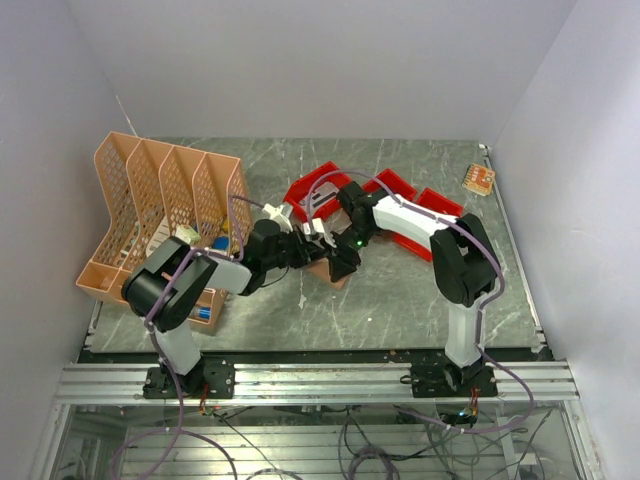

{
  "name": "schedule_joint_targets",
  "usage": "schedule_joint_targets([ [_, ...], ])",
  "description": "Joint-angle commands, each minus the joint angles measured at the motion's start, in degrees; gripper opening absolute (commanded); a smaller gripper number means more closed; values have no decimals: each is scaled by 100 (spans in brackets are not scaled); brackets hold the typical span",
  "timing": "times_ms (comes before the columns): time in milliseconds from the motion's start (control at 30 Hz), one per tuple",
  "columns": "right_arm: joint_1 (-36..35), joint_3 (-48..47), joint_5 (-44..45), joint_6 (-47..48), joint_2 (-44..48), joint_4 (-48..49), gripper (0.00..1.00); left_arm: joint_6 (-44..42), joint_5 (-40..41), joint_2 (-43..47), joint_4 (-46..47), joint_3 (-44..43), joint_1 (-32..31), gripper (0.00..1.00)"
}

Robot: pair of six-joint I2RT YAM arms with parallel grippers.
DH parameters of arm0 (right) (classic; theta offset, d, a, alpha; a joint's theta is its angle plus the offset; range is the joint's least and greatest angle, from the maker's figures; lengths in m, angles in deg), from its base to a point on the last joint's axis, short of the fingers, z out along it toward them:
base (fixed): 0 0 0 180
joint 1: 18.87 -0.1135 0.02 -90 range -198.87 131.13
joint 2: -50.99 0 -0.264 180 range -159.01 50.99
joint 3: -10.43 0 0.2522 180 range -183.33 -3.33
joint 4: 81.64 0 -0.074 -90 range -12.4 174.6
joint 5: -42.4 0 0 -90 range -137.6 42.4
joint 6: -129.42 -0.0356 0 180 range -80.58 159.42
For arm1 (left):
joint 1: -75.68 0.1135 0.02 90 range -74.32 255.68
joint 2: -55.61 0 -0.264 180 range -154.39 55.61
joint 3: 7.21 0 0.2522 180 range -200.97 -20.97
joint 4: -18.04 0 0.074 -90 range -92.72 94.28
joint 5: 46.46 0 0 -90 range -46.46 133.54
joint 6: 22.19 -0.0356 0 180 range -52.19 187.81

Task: Put the credit cards into the card holder
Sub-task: Close the card holder at the center of the board.

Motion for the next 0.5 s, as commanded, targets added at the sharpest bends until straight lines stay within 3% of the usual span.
schedule_joint_targets([
  [0,167,-120,-735,866,575,-709,25,-501,404,507,-470,157,27,9],
  [167,688,258,-739,662,1206,-5,35,-963,982,1134,-1578,286,27,10],
  [233,774,584,-454,418,1533,617,51,-1101,1162,1284,-1878,342,25,14],
  [300,779,972,-190,289,1785,1190,58,-1167,1233,1273,-1930,390,25,21],
  [467,769,1180,9,72,1768,1808,59,-1280,934,794,-1350,305,28,31],
])
